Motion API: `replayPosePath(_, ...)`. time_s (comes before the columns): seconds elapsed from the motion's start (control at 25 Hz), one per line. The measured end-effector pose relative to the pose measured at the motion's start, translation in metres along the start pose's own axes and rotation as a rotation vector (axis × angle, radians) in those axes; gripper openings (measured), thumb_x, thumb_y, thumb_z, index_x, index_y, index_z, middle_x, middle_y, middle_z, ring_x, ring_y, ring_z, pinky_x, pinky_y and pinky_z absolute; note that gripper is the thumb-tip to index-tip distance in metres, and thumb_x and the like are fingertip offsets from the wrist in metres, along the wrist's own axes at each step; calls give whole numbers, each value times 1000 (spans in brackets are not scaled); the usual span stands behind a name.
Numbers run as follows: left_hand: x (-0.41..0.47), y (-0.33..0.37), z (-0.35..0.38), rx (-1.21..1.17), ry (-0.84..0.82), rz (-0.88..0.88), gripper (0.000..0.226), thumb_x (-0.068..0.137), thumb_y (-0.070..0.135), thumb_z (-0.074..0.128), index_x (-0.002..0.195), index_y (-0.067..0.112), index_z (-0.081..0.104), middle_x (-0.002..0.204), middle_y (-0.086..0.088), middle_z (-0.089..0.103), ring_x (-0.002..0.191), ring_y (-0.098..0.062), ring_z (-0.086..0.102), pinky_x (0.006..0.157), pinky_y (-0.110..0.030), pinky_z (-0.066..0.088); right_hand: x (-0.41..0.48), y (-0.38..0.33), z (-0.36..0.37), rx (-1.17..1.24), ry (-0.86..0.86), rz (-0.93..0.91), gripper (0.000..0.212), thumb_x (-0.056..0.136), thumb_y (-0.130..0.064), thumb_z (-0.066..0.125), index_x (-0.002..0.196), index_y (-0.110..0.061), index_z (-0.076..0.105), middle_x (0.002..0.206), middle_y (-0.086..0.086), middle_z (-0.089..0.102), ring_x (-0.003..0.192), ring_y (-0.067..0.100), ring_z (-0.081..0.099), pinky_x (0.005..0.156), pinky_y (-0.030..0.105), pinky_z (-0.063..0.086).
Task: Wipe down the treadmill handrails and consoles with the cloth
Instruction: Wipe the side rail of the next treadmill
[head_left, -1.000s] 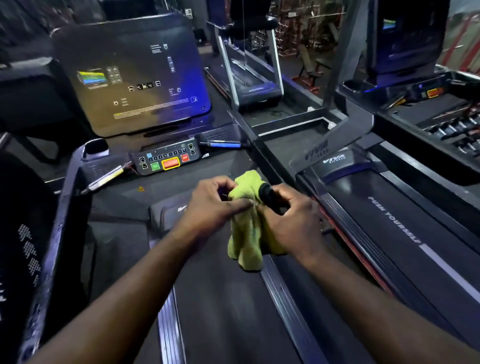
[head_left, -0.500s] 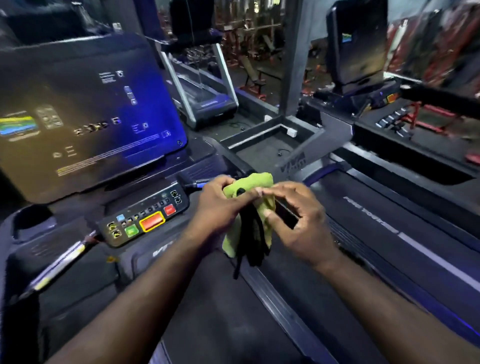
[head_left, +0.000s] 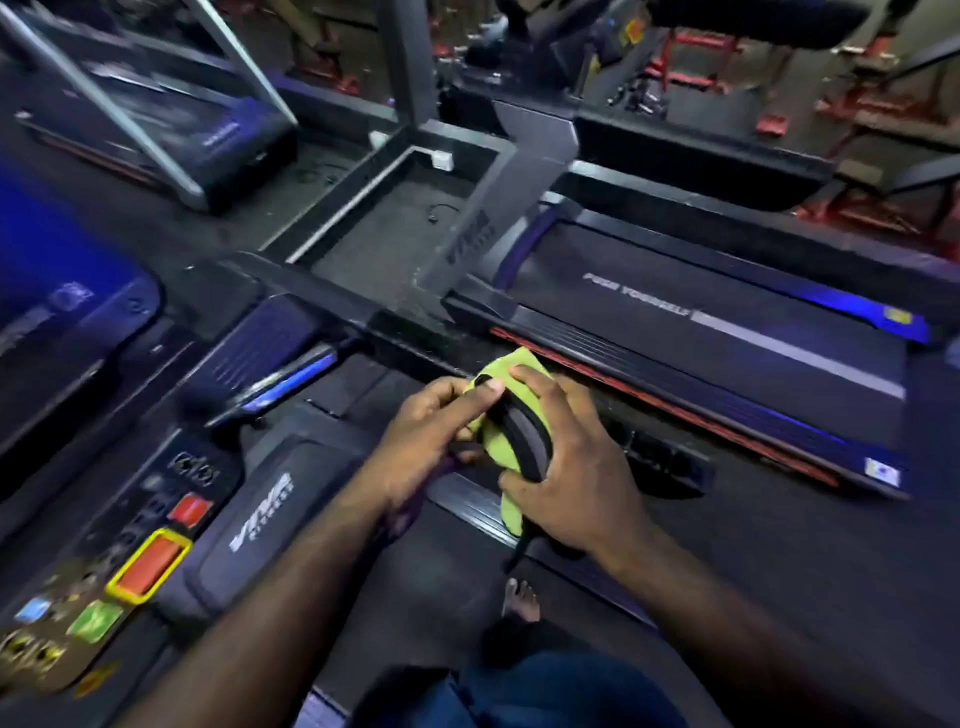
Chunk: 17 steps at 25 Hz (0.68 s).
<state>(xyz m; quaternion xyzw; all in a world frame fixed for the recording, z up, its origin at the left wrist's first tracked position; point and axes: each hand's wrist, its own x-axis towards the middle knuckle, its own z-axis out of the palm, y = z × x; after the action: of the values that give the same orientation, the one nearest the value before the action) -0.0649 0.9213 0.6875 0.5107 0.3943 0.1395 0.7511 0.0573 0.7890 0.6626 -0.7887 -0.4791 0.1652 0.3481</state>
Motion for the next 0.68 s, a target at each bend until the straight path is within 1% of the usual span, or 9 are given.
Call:
replayPosePath(0.12, 34, -14, 10, 229, -67, 48, 39, 81, 46, 87, 109, 21, 76, 107, 0, 78, 92, -14, 70, 94, -37, 55, -1, 42, -25, -121, 133, 141, 102, 70, -38, 80, 155, -56, 27, 156, -16, 33, 137, 19, 51, 105, 46, 54)
replayPosePath(0.2, 57, -25, 19, 572, -63, 236, 40, 87, 46, 83, 119, 25, 75, 113, 8, 77, 104, -4, 70, 100, -26, 52, -14, 67, -49, -160, 258, 288, 98, 70, -40, 77, 156, -52, 30, 158, -12, 35, 142, 20, 45, 110, 45, 49)
replayPosePath(0.24, 68, -28, 26, 766, -102, 365, 42, 90, 49, 79, 124, 25, 73, 120, 12, 74, 112, -2, 66, 104, -21, 47, -20, 82, -58, -193, 303, 348, 95, 71, -43, 73, 157, -48, 31, 159, -9, 36, 143, 23, 44, 111, 45, 47)
replayPosePath(0.32, 92, -41, 34, 1048, -245, 569, 55, 93, 54, 66, 137, 21, 66, 139, 8, 64, 130, -8, 55, 114, -16, 32, -37, 118, -61, -295, 314, 457, 89, 76, -53, 65, 158, -39, 34, 161, -1, 37, 143, 30, 42, 116, 46, 42)
replayPosePath(0.4, 108, -52, 38, 1225, -356, 660, 66, 95, 56, 56, 147, 16, 58, 153, 0, 53, 142, -16, 43, 122, -22, 23, -51, 137, -39, -366, 239, 544, 87, 86, -69, 53, 162, -35, 28, 169, 8, 26, 151, 33, 32, 121, 49, 35)
replayPosePath(0.48, 116, -61, 34, 1313, -386, 681, 70, 96, 55, 55, 152, 13, 52, 160, -4, 46, 148, -20, 37, 126, -34, 25, -61, 140, -3, -376, 229, 643, 86, 94, -80, 32, 167, -36, 14, 175, 10, 9, 158, 33, 19, 124, 49, 30)
replayPosePath(0.52, 119, -64, 29, 1314, -382, 683, 70, 96, 51, 60, 153, 12, 50, 163, -5, 43, 150, -22, 34, 127, -37, 25, -59, 141, 8, -426, 257, 682, 81, 97, -79, 26, 166, -38, 13, 175, 10, 8, 157, 34, 22, 122, 50, 32)
replayPosePath(0.6, 123, -72, 15, 1291, -324, 693, 69, 96, 40, 71, 154, 10, 49, 166, -6, 39, 154, -24, 32, 128, -43, 26, -35, 139, 9, -566, 318, 716, 67, 102, -73, 24, 161, -41, 26, 169, 6, 27, 142, 36, 43, 111, 50, 43)
replayPosePath(0.68, 125, -79, 4, 1277, -272, 721, 70, 97, 34, 72, 155, 5, 46, 168, -9, 35, 157, -27, 28, 128, -48, 27, -2, 143, -5, -672, 243, 687, 52, 107, -62, 27, 149, -38, 47, 149, 6, 53, 122, 38, 56, 100, 50, 49)
